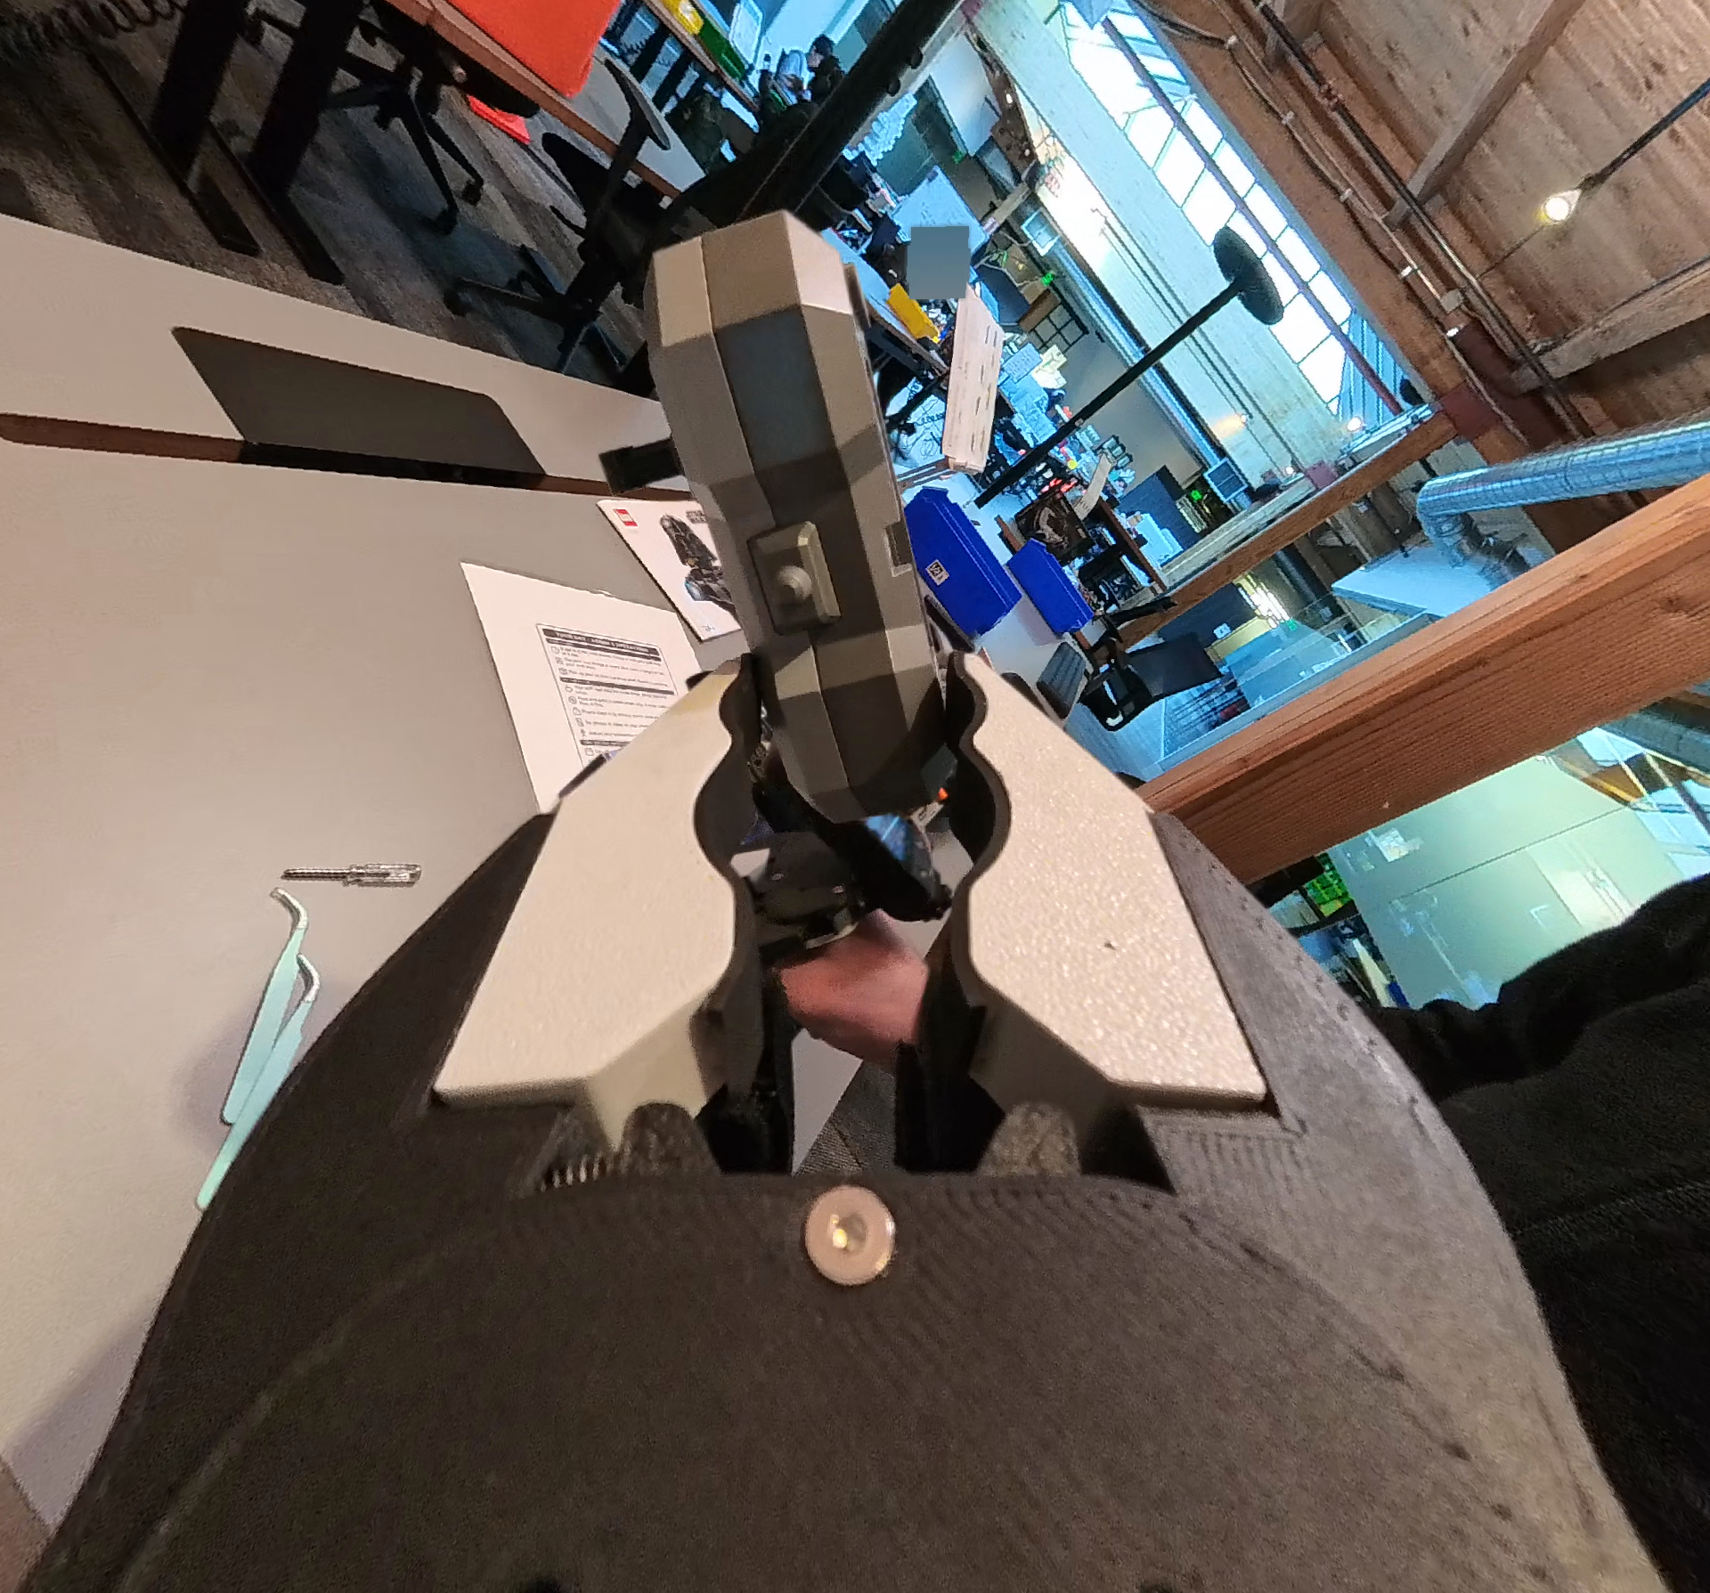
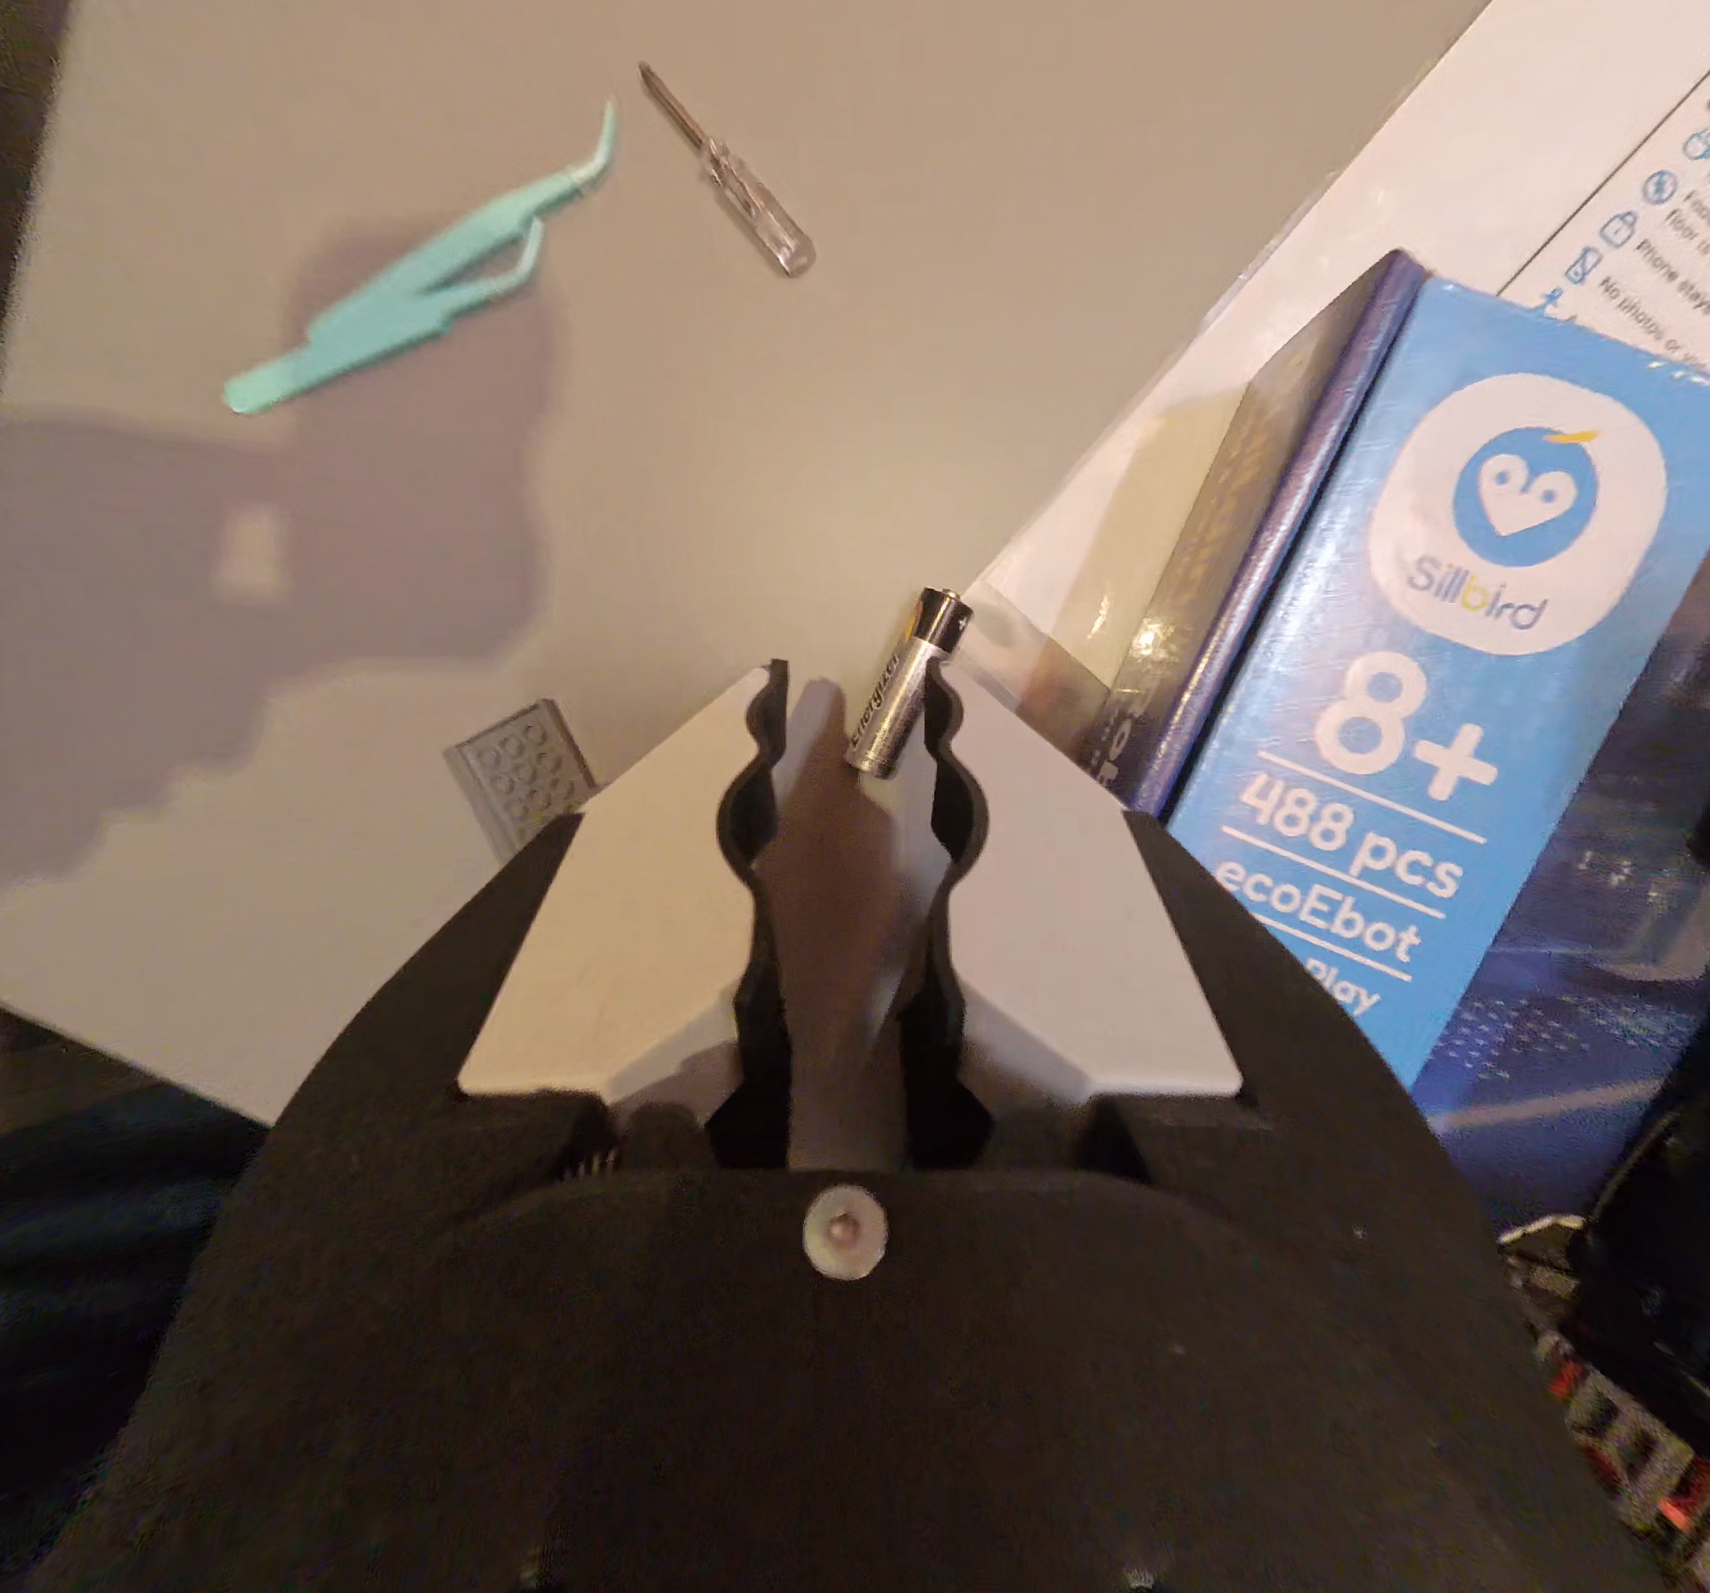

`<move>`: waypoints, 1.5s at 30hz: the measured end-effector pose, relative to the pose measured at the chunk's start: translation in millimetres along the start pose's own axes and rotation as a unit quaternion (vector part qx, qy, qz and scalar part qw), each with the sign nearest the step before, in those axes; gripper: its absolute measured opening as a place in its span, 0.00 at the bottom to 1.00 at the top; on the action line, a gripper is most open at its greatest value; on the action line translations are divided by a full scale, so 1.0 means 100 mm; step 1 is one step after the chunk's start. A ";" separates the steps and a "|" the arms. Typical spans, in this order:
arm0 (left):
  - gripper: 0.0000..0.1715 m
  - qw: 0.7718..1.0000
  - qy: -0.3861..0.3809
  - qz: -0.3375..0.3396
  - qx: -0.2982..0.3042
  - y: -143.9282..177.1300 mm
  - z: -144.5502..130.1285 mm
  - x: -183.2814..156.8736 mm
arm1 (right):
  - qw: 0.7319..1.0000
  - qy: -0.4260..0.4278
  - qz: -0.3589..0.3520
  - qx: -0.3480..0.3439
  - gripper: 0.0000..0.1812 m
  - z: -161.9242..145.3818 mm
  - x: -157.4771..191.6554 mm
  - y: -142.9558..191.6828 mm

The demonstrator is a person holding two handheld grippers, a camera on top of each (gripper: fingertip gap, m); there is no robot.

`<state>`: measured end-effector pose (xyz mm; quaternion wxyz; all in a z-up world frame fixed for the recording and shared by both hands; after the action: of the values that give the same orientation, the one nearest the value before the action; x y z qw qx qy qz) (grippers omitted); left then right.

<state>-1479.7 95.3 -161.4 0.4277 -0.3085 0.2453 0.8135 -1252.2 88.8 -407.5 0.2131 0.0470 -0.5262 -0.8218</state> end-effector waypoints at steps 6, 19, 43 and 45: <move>0.22 1.000 0.000 0.000 0.004 0.01 0.00 0.01 | 0.999 0.006 -0.030 0.017 0.10 -0.07 -0.03 -0.18; 0.21 1.000 0.007 -0.001 0.009 0.00 -0.03 0.03 | 0.999 -0.023 -0.011 -0.020 0.09 -0.03 -0.10 -0.13; 0.21 1.000 0.015 0.008 0.010 -0.07 -0.16 -0.02 | 0.996 -0.044 0.066 -0.039 0.06 0.09 0.01 -0.02; 0.21 1.000 0.015 0.009 0.012 -0.10 -0.18 -0.02 | 0.987 -0.077 0.105 -0.090 0.06 0.24 0.04 0.21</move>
<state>-1465.4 87.4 -173.6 0.4202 -0.3129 0.2645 0.8096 -1256.9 99.8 -378.0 0.2603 -0.0910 -0.4674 -0.8399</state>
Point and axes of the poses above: each gripper's, where its closed fingertips meet, y back along the fingers, z out of its top, x = y × z across the jaws, the point moved 7 cm from there along y, back along the fingers, and after that the axes turned 4 degrees about z, right-handed, at the moved point
